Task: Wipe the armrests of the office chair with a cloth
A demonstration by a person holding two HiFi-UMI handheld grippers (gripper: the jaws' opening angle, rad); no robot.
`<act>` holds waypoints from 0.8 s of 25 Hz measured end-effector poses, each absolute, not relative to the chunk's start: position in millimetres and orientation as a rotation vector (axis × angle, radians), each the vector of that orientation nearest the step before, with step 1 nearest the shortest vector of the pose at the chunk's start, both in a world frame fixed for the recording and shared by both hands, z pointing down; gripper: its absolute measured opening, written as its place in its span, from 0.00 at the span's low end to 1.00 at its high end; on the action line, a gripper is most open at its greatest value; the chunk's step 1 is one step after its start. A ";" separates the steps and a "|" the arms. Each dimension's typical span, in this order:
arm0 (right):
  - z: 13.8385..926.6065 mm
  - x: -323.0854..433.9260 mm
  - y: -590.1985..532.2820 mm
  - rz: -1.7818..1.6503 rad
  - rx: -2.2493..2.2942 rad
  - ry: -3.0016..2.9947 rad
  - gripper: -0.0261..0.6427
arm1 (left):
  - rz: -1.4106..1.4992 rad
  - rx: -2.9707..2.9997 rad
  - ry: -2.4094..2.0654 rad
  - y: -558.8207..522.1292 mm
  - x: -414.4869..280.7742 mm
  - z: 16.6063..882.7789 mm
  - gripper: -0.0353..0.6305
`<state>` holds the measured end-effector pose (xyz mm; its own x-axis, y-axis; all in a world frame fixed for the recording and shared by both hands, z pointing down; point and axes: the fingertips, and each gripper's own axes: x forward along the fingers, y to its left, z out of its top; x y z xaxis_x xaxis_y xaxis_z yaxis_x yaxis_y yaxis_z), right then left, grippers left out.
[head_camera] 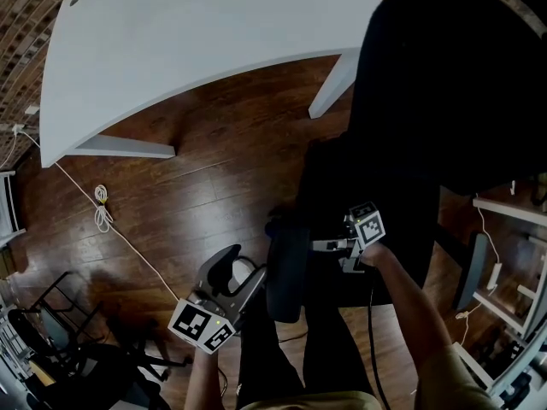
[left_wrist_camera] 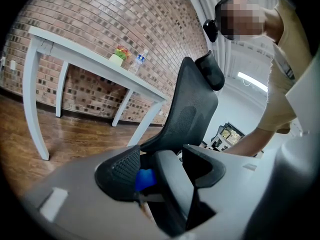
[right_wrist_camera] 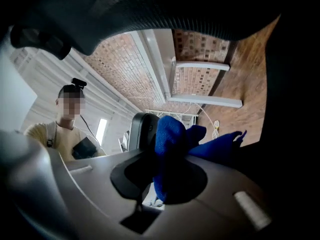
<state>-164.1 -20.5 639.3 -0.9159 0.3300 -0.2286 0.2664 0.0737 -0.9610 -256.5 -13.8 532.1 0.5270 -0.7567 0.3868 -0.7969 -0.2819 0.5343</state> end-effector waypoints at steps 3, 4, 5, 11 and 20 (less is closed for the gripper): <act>650.0 -151.3 -22.5 1.903 -0.370 -2.378 0.08 | 0.069 2.080 -1.263 -12.6 -258.8 529.6 0.42; 652.5 -146.1 -21.2 1.878 -0.287 -2.394 0.08 | 0.068 2.082 -1.267 -11.5 -259.9 528.2 0.42; 653.2 -141.0 -19.0 1.862 -0.222 -2.403 0.08 | 0.067 2.084 -1.272 -10.5 -261.0 526.1 0.42; 645.6 -119.4 10.8 1.748 0.034 -2.449 0.08 | 0.022 2.117 -1.285 5.4 -271.5 517.1 0.42; 655.1 -93.0 103.0 1.647 0.737 -2.491 0.09 | 0.086 2.104 -1.100 131.7 -287.0 578.1 0.41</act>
<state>-93.0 103.0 655.1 -0.8832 -0.3526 0.3093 -0.4228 0.3127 -0.8506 -287.0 131.7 578.1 0.6290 -0.6804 0.3761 -0.7307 -0.3523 0.5848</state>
